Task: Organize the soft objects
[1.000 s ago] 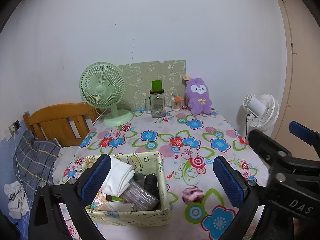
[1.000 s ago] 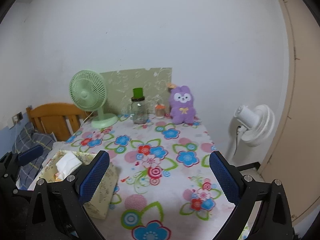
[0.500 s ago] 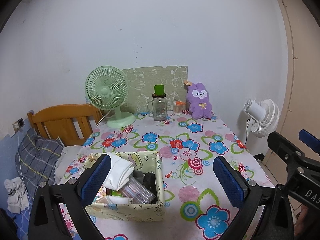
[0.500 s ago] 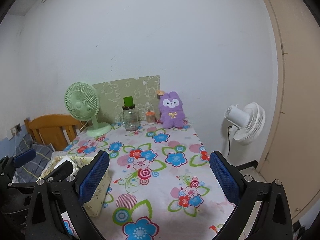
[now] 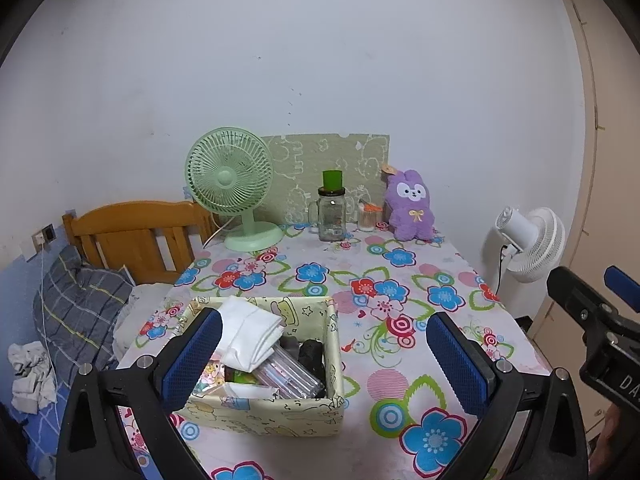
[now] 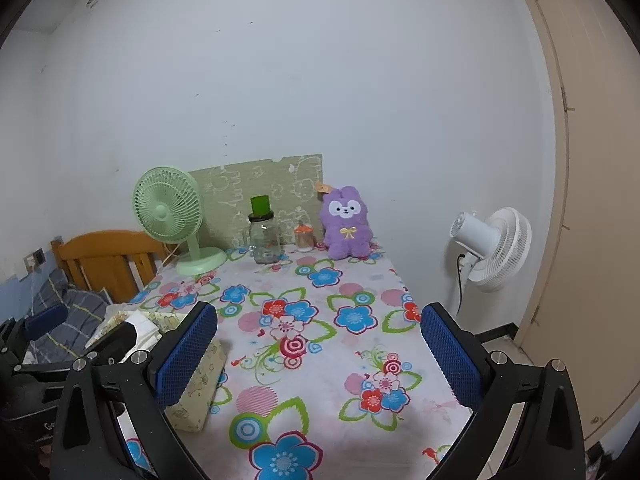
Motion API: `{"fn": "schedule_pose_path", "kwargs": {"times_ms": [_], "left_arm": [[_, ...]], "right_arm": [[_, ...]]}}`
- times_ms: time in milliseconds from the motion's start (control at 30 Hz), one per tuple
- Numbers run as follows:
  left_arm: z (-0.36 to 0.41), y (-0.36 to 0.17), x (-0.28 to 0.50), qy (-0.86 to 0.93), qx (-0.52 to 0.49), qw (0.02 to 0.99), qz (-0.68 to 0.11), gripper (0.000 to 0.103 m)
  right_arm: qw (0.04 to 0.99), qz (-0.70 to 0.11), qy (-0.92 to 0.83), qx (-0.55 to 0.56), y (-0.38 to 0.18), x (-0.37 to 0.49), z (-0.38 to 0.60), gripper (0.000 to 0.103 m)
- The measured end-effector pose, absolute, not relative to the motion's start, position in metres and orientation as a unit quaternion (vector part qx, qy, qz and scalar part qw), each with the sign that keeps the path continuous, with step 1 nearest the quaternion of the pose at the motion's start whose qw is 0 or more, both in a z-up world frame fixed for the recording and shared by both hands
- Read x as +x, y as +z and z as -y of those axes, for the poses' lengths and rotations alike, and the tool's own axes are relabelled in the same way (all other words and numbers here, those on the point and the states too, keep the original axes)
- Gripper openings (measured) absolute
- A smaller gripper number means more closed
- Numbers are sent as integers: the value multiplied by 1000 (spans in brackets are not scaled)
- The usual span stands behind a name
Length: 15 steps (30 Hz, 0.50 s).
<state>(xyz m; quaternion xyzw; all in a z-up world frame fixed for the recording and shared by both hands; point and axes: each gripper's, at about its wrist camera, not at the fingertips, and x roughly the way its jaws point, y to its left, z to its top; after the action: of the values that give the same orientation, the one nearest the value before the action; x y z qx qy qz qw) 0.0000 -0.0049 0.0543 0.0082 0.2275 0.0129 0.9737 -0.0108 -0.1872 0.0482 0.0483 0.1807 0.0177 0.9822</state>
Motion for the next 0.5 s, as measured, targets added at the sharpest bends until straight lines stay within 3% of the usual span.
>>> {"fn": "schedule_pose_path", "kwargs": {"times_ms": [500], "left_arm": [[0,58,-3,16,-2,974,-224,103]], "right_arm": [[982,-185,23,35,48,-5,179,103]]}}
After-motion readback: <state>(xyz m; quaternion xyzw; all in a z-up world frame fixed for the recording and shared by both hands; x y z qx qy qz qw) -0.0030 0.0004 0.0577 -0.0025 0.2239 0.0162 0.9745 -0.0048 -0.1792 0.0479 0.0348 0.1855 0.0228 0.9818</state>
